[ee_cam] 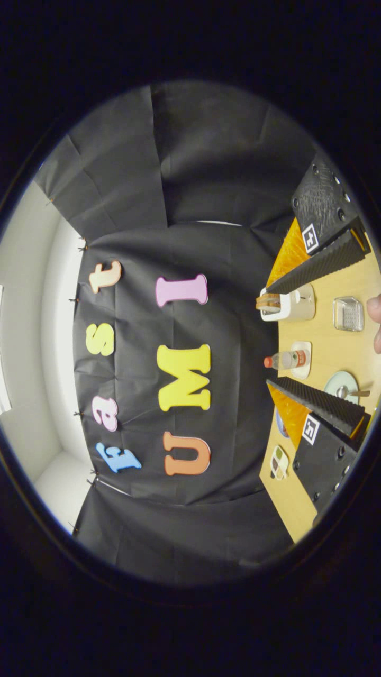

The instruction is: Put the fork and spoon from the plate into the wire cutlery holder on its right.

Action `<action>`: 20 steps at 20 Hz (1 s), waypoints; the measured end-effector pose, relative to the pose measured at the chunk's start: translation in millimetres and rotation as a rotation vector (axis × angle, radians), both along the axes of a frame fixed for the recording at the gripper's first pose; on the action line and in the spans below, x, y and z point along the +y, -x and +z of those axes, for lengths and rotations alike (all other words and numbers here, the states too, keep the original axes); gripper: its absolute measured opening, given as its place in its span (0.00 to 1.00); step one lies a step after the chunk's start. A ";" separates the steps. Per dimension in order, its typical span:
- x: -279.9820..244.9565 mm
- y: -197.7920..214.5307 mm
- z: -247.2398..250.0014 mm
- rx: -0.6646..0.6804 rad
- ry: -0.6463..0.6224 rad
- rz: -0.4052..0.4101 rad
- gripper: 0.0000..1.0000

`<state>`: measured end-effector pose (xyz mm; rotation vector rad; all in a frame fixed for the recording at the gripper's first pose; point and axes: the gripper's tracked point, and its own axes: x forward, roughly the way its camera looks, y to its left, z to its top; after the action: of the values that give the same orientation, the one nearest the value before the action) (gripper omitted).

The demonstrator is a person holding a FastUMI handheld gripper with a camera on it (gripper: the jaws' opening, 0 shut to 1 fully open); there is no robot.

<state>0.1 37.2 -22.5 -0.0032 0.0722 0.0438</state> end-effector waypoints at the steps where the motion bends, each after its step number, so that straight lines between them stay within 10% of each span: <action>1: 5.2 1.0 -3.1 0.013 0.004 0.009 0.94; 20: 96.2 18.6 -220.7 0.908 0.146 0.246 0.95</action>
<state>-18.4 133.4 -243.2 -0.1392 0.9835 0.2843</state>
